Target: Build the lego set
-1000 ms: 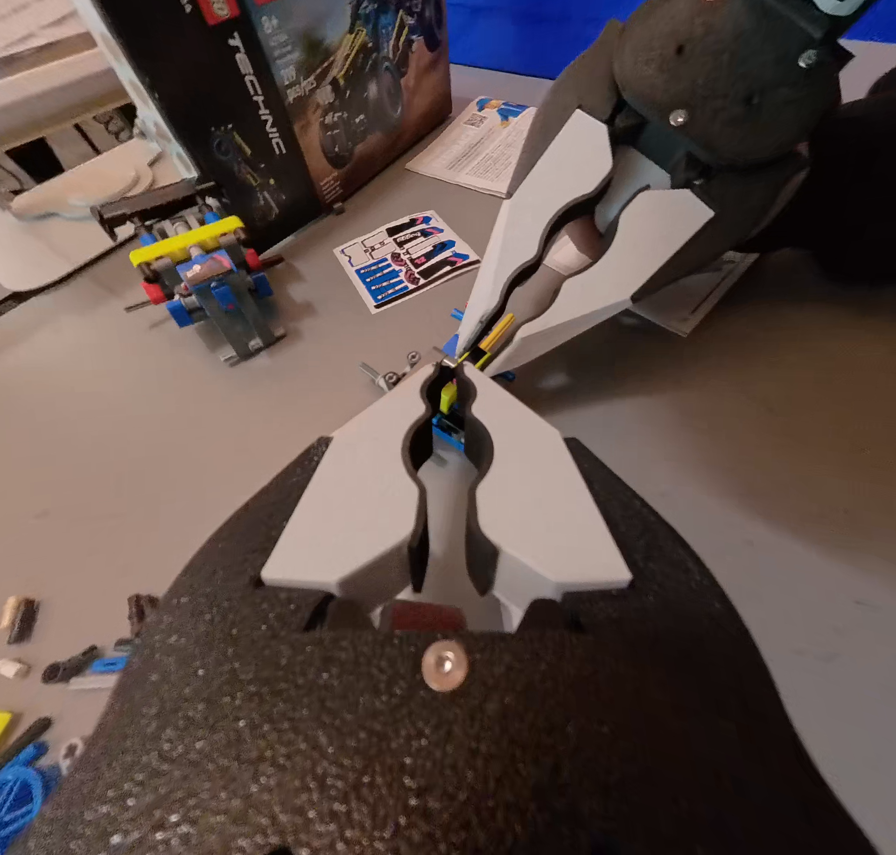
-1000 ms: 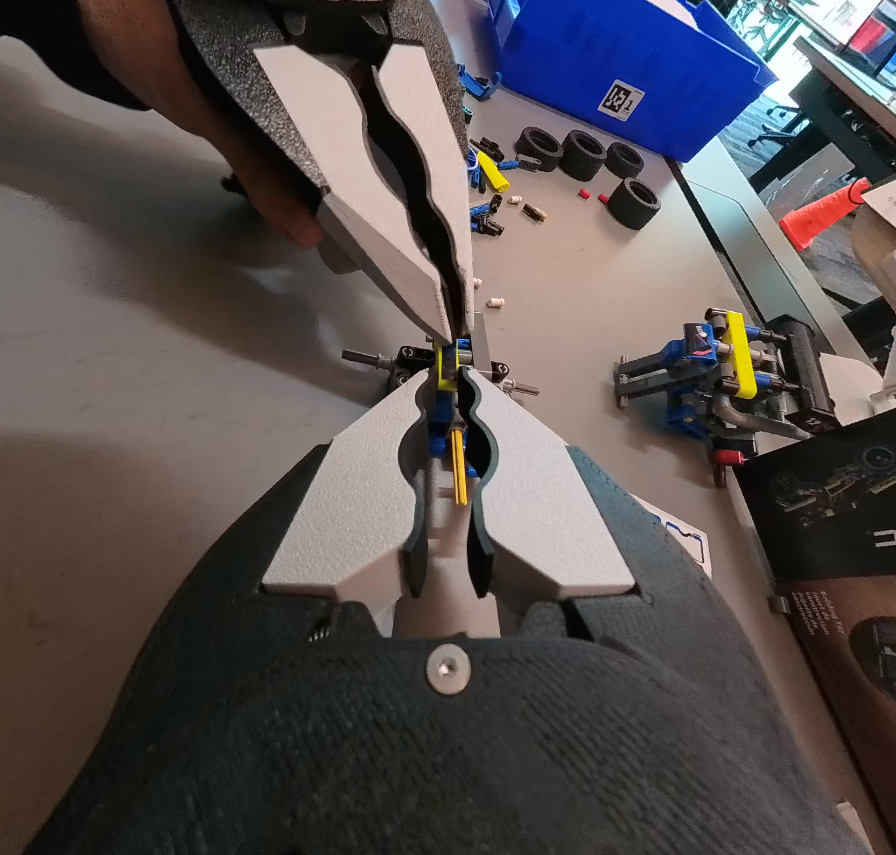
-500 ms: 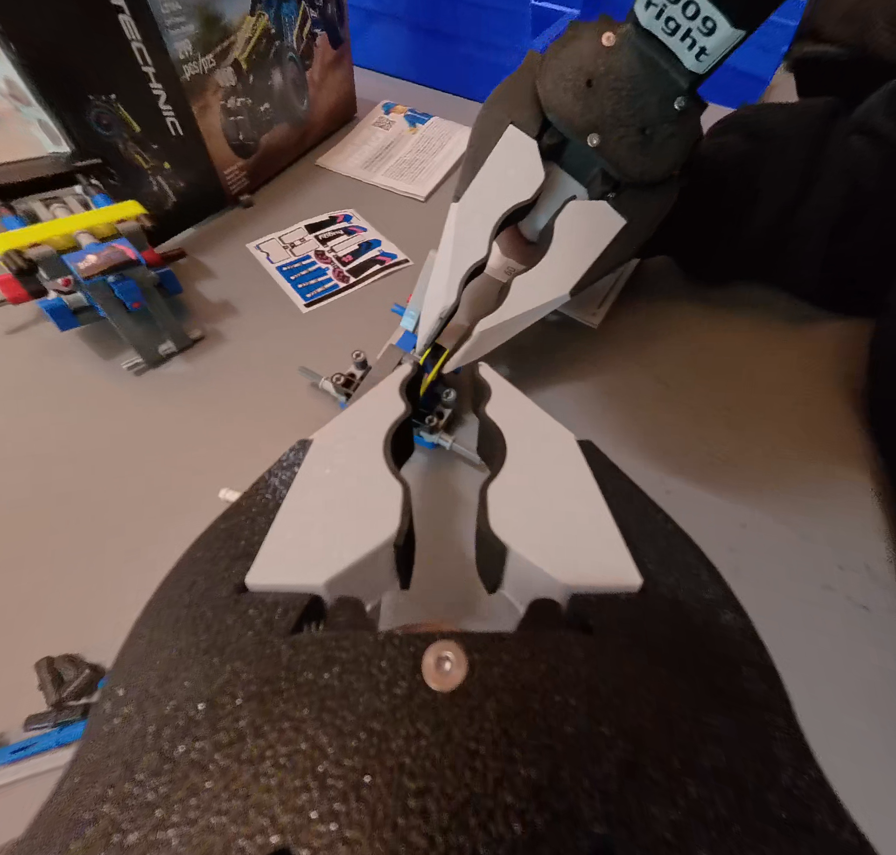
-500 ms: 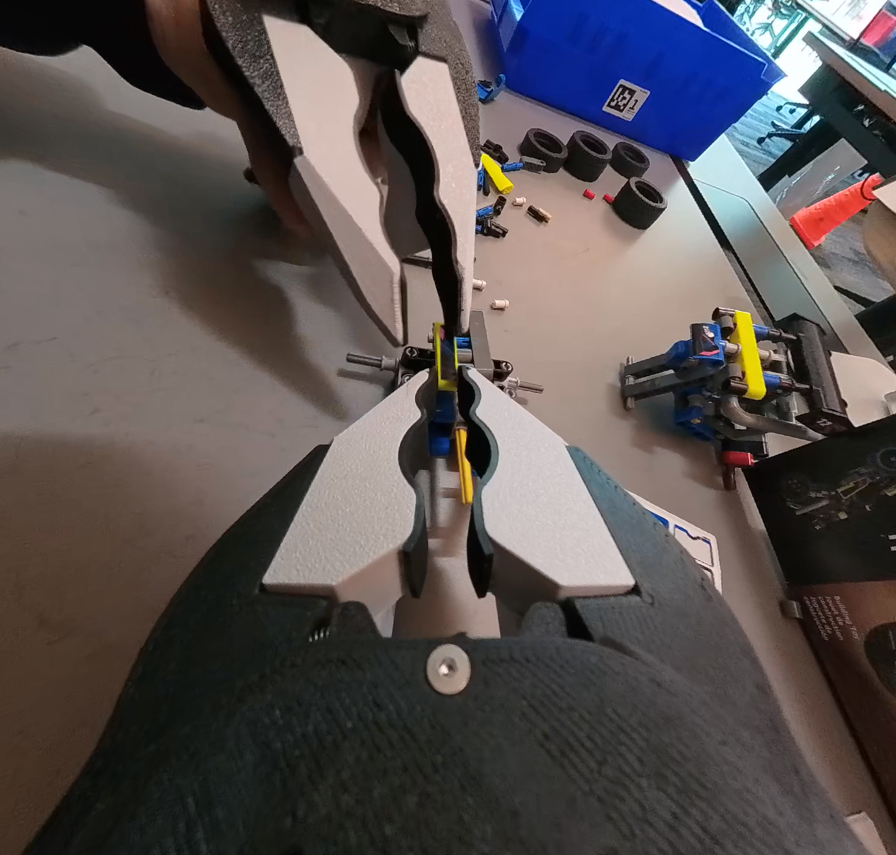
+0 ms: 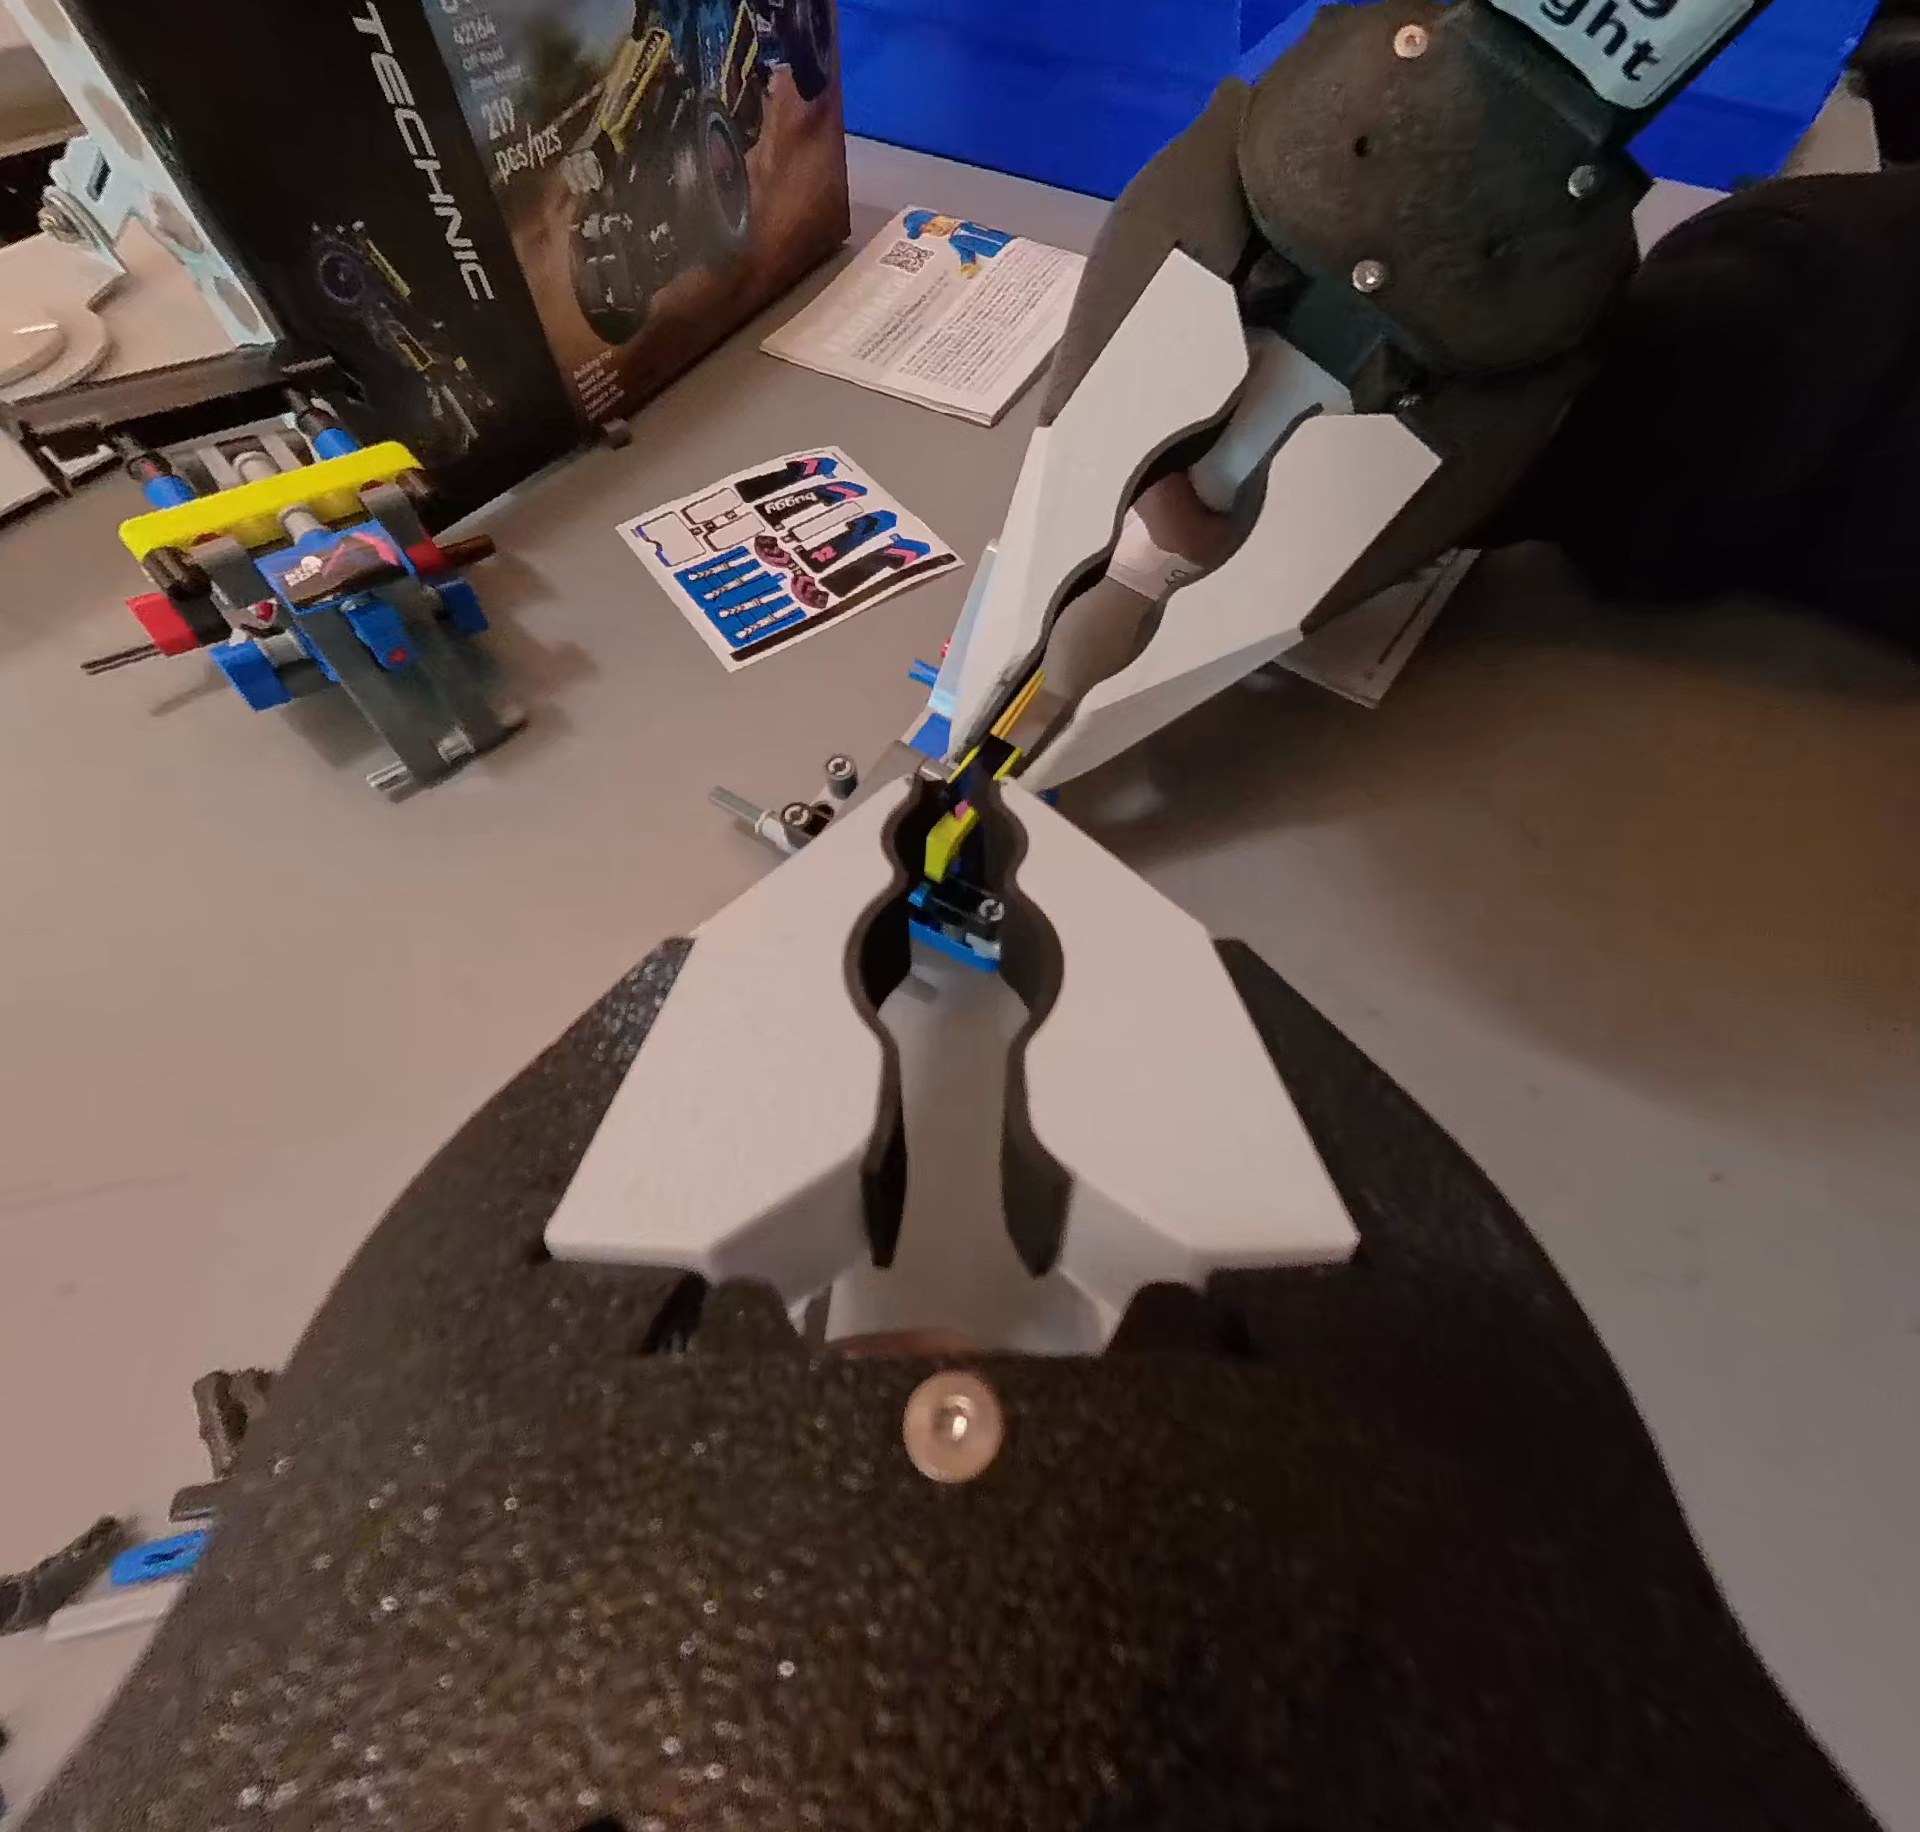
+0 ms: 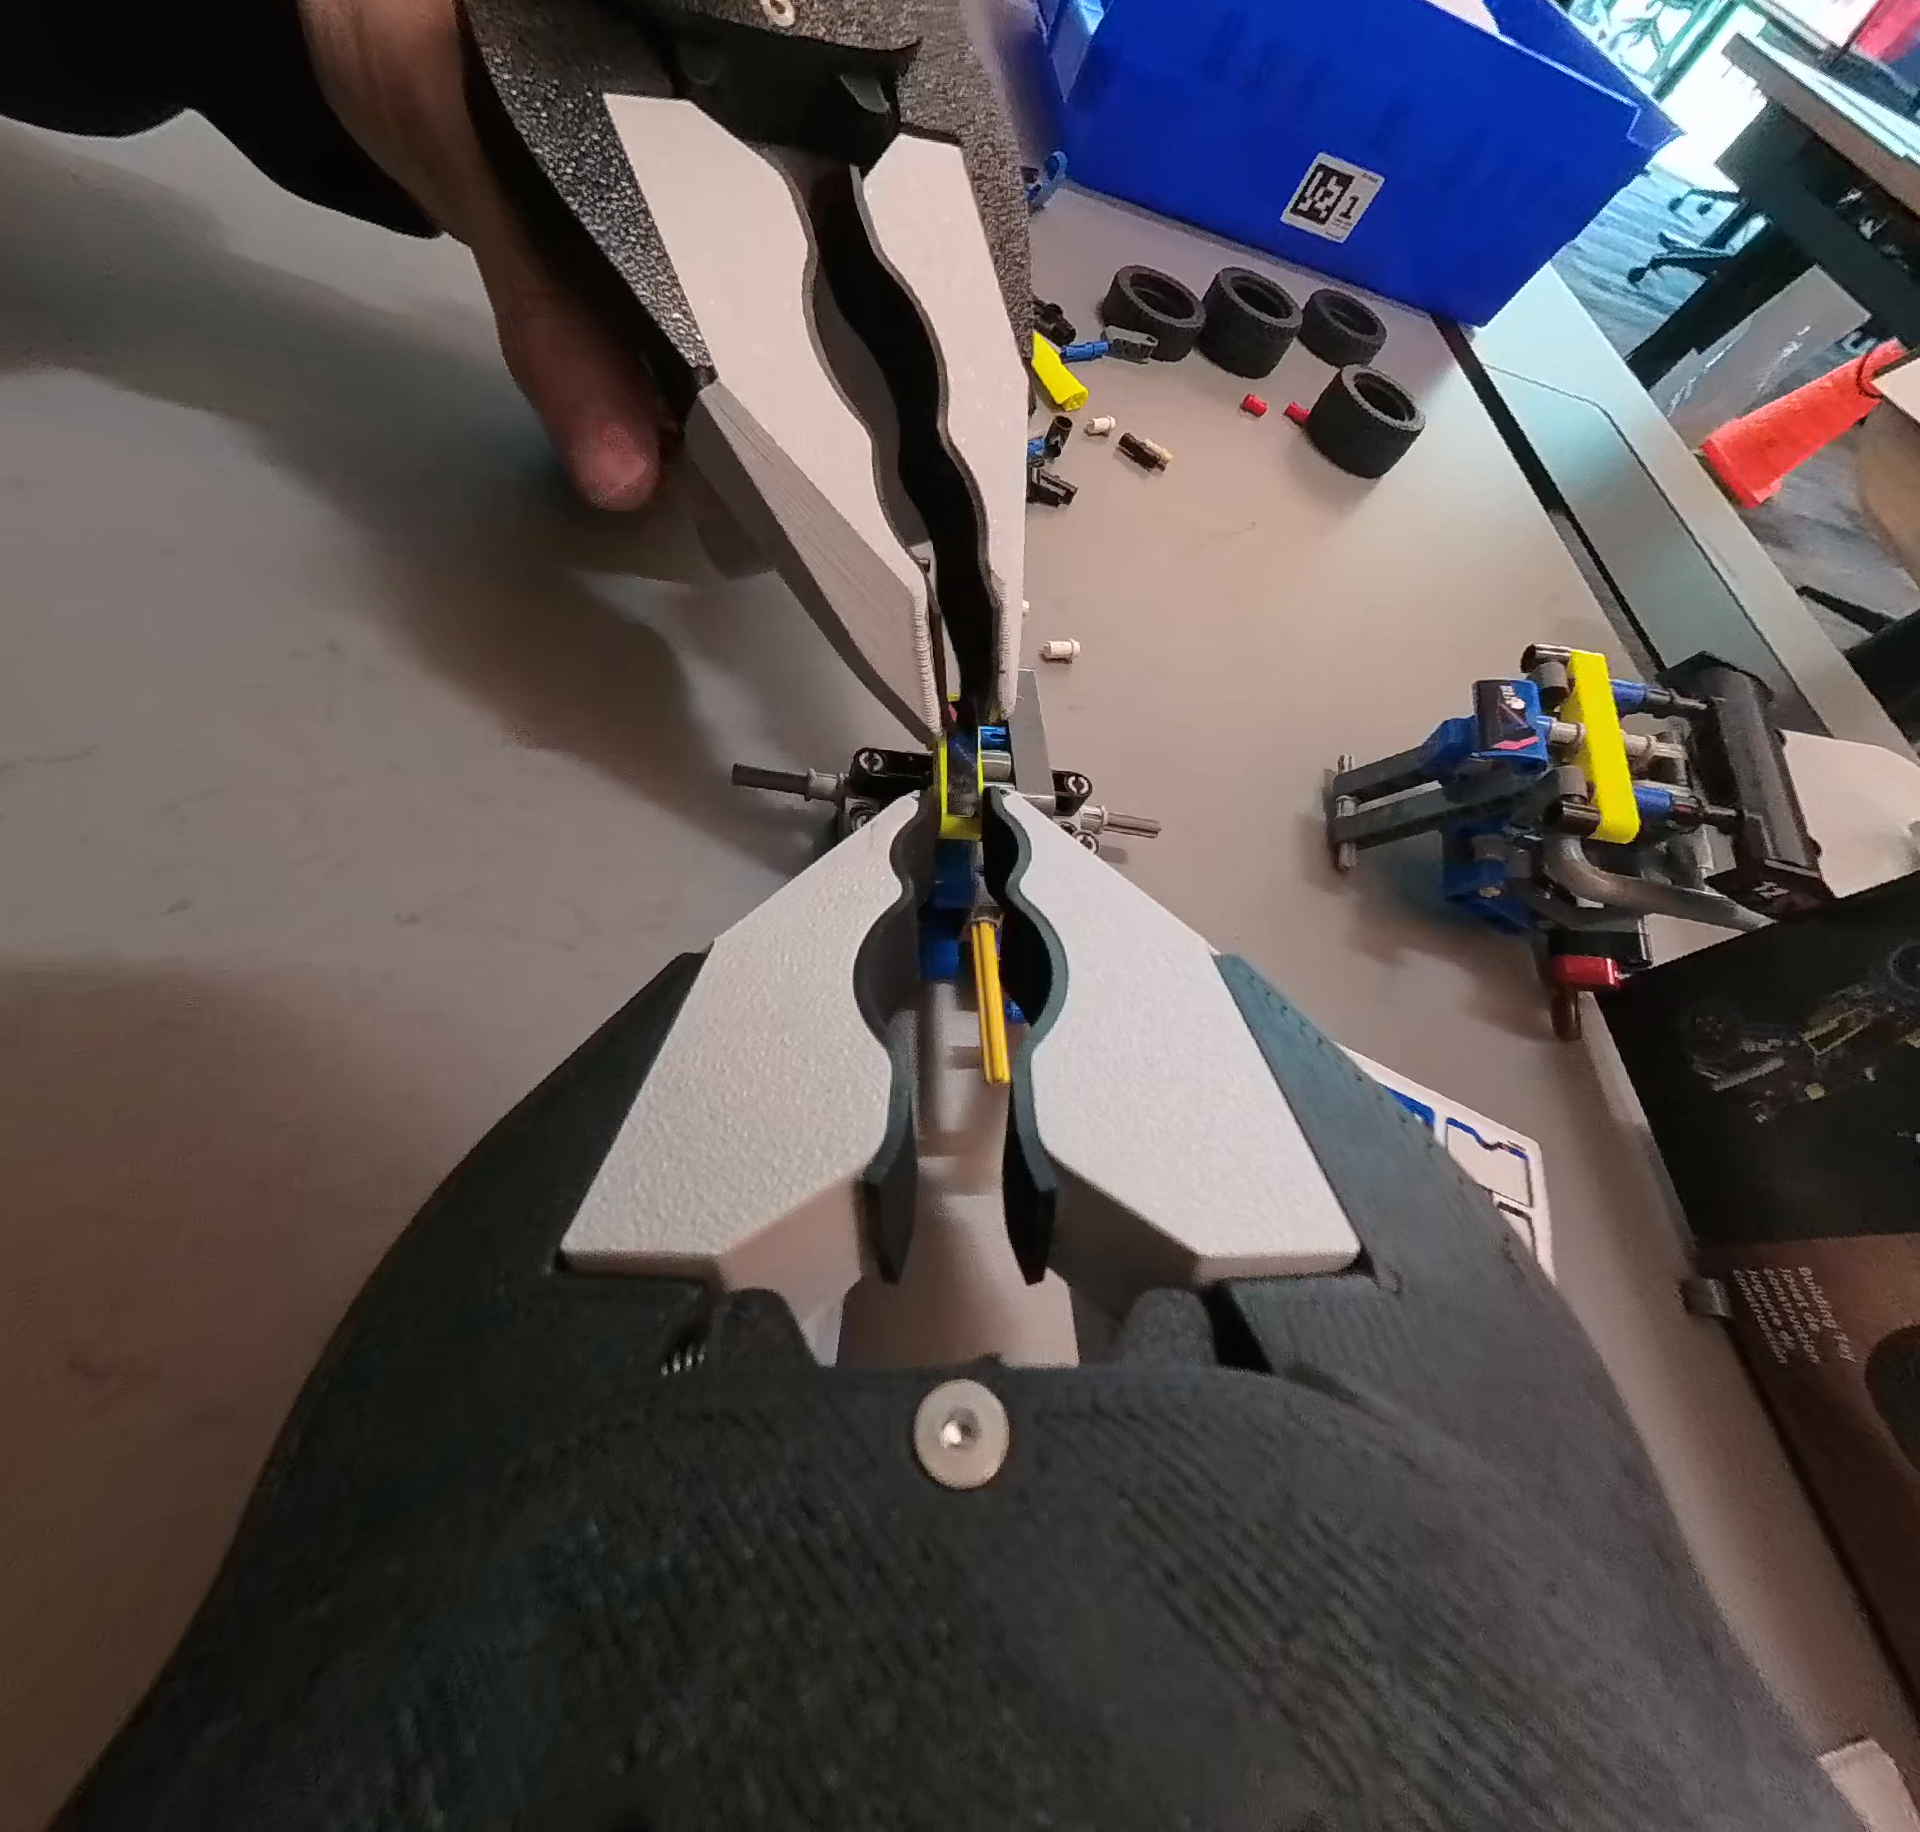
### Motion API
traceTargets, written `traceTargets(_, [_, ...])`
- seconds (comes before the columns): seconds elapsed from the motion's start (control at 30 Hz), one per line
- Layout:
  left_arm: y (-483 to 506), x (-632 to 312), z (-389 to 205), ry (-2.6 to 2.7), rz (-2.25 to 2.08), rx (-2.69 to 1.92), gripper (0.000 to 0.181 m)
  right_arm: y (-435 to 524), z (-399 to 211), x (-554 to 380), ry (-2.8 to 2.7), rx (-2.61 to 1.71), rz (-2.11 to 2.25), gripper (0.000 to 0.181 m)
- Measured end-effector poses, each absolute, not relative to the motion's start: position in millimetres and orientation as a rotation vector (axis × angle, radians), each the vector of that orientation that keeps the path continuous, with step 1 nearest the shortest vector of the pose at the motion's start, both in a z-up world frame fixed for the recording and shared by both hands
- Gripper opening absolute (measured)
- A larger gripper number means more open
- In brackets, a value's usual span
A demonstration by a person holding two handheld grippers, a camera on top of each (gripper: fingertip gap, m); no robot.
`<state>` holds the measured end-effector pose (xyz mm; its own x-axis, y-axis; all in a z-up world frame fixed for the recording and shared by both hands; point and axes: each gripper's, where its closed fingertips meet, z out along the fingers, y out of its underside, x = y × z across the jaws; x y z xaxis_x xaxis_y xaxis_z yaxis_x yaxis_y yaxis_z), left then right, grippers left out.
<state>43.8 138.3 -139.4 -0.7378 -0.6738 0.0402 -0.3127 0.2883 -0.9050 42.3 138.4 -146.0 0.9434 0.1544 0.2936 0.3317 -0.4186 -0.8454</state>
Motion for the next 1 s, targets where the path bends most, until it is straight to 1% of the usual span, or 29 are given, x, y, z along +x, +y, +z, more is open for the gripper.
traceTargets(0.03, [138,44,-139,2.214,-1.434,-0.892,0.007,138,-146,42,-0.355,-2.004,-0.211,0.007])
traceTargets(0.27, [137,44,-141,2.22,-1.414,-0.886,0.013,138,-146,41,-0.5,-1.953,-0.363,0.009])
traceTargets(0.3, [136,43,-141,2.224,-1.422,-0.889,0.016,138,-145,41,-0.535,-1.939,-0.387,0.009])
traceTargets(0.37, [132,40,-140,2.243,-1.465,-0.875,0.051,138,-142,42,-0.596,-1.895,-0.466,0.013])
traceTargets(0.4, [131,40,-139,2.242,-1.472,-0.876,0.063,138,-138,43,-0.613,-1.872,-0.506,0.022])
traceTargets(0.43, [131,40,-140,2.24,-1.464,-0.88,0.066,138,-136,43,-0.631,-1.857,-0.528,0.025])
traceTargets(0.5, [129,37,-138,2.256,-1.485,-0.851,0.059,138,-135,42,-0.663,-1.841,-0.537,0.021])
traceTargets(0.57, [128,36,-139,2.262,-1.494,-0.858,0.058,139,-138,48,-0.663,-1.861,-0.567,0.026])
traceTargets(0.67, [126,34,-138,2.272,-1.513,-0.85,0.054,139,-141,46,-0.733,-1.864,-0.568,0.017])
traceTargets(0.73, [125,34,-138,2.273,-1.511,-0.851,0.056,142,-138,42,-0.743,-1.839,-0.558,0.014])
traceTargets(0.9, [125,33,-138,2.271,-1.52,-0.86,0.056,148,-142,39,-0.816,-1.847,-0.612,0.014])
traceTargets(1.0, [125,33,-138,2.271,-1.519,-0.86,0.055,149,-141,40,-0.83,-1.844,-0.636,0.011])
